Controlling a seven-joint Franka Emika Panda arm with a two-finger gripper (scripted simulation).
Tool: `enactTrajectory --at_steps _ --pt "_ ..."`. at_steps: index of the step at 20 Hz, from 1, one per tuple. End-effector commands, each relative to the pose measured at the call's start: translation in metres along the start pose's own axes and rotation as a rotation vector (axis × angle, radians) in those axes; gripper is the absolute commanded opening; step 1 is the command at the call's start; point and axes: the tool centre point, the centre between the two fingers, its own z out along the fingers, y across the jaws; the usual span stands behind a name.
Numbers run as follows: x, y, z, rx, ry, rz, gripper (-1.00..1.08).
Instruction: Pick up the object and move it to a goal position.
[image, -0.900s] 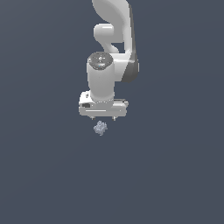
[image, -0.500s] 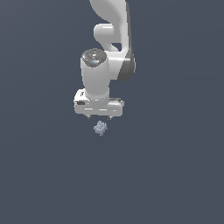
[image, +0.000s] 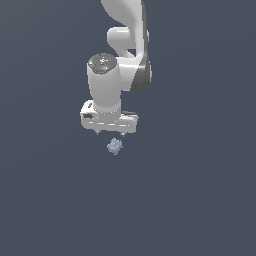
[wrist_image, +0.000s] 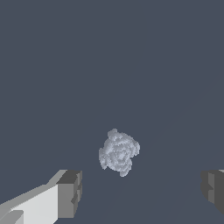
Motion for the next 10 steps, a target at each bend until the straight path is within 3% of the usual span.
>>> enactTrajectory --at_steps 1,10 --pt "-0.001 0.000 0.004 0.002 -0.001 0.019 1.00" --pt "-0.008 -0.003 0.034 0.019 -0.006 0.179 1.00"
